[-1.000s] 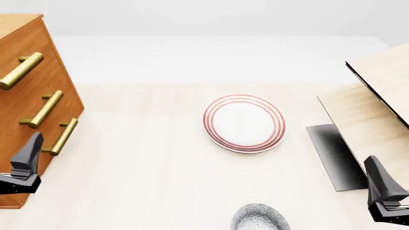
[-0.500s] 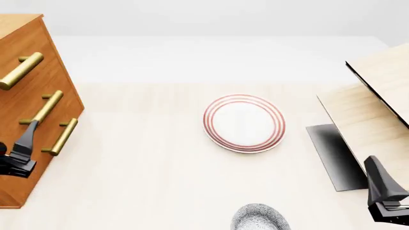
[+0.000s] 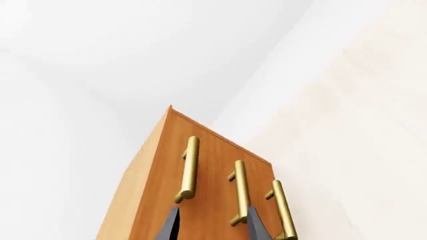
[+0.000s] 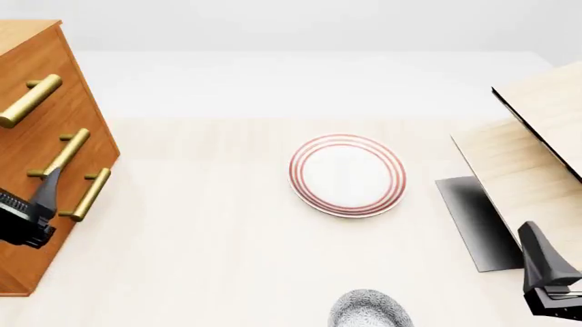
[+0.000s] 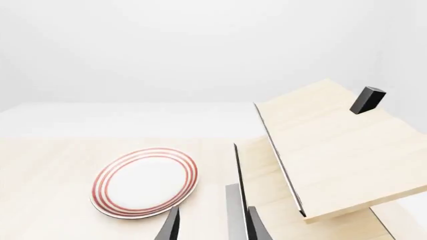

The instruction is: Open the top drawer of the cabinet and put the bowl in it.

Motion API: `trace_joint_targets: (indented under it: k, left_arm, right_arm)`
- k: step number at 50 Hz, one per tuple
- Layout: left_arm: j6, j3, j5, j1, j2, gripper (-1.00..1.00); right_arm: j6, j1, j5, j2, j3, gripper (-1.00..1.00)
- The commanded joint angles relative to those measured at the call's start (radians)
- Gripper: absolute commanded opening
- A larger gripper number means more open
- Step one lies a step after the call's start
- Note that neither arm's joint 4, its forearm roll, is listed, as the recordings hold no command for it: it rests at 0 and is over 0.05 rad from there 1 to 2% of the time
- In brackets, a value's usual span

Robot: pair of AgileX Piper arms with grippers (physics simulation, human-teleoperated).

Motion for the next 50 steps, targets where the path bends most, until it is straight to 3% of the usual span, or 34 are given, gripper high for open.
trace_joint_targets:
  k: [1,16,50]
  left_arm:
    - [0.130,0.021,-0.070,0.012,0.033,1.00]
    - [0.269,0.076,-0.244,0.062,0.091,1.00]
    - [0.359,0.010,-0.530,0.052,0.433,1.00]
  right_arm:
    - [-0.001,-0.001,0.000,-0.002,0.000,1.00]
    - [-0.001,0.000,0.000,-0.002,0.000,1.00]
    - [-0.001,0.000,0.000,-0.002,0.000,1.00]
